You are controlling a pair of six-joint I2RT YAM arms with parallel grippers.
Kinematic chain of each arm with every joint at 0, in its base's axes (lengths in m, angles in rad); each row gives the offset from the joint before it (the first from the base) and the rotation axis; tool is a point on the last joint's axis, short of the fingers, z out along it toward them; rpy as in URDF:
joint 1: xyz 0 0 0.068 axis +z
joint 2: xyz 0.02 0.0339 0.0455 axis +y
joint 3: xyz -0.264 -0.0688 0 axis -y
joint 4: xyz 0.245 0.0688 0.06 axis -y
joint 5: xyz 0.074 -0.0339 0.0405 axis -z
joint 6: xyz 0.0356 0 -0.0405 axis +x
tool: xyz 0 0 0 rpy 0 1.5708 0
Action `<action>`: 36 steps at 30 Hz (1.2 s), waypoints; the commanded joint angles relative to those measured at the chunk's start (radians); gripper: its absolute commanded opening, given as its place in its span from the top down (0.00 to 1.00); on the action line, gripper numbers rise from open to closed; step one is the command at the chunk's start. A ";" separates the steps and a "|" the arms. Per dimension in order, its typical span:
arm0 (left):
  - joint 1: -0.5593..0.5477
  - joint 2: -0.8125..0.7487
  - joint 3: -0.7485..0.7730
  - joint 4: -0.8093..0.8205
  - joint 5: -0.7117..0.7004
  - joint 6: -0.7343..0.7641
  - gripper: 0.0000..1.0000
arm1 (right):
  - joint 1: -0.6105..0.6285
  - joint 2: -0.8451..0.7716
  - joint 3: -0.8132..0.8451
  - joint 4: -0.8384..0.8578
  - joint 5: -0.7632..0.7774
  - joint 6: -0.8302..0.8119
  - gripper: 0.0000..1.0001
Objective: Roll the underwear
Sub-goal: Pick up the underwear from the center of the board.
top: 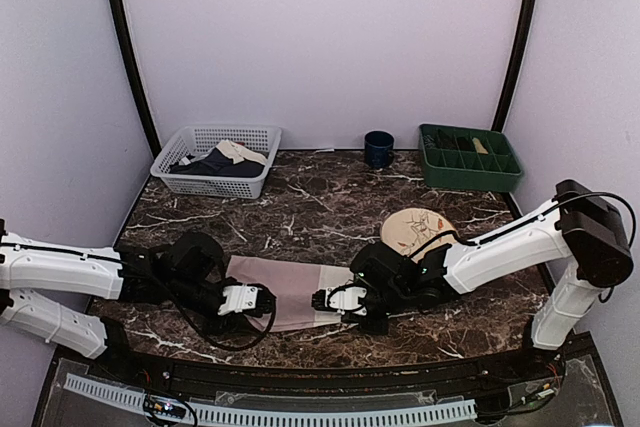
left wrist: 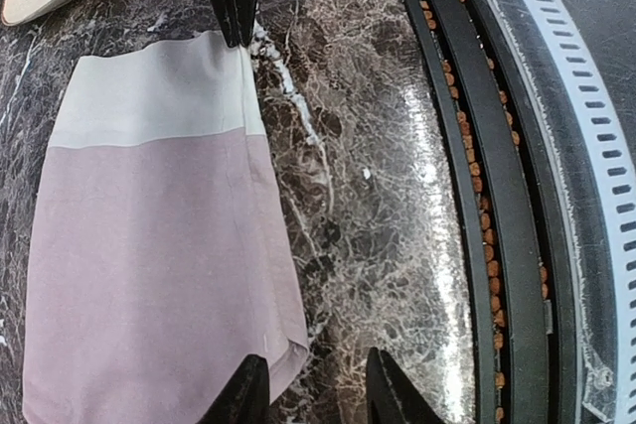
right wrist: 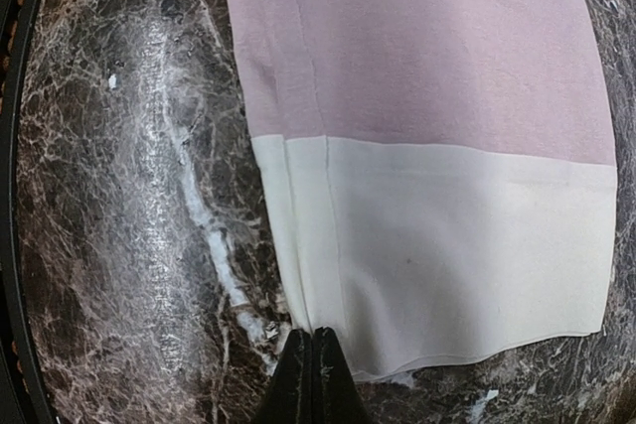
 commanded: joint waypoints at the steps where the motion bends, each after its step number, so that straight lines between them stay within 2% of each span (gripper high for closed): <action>1: -0.019 0.063 -0.017 0.093 -0.048 0.080 0.65 | 0.006 -0.025 -0.004 0.015 0.003 0.025 1.00; 8: -0.032 0.131 -0.022 0.141 -0.105 0.133 0.67 | 0.006 -0.036 -0.012 0.020 0.016 0.043 1.00; 21: -0.047 0.266 0.021 0.091 -0.126 0.218 0.69 | 0.006 -0.036 -0.018 0.021 0.022 0.066 1.00; 25: -0.049 0.286 0.022 0.088 -0.145 0.220 0.74 | 0.006 -0.035 -0.017 0.017 0.022 0.066 1.00; 31: -0.049 0.273 0.015 0.077 -0.159 0.216 0.95 | 0.006 -0.043 -0.012 0.003 0.019 0.055 1.00; 36: -0.049 0.241 0.035 0.038 -0.175 0.186 1.00 | 0.006 -0.064 -0.016 -0.008 0.009 0.040 1.00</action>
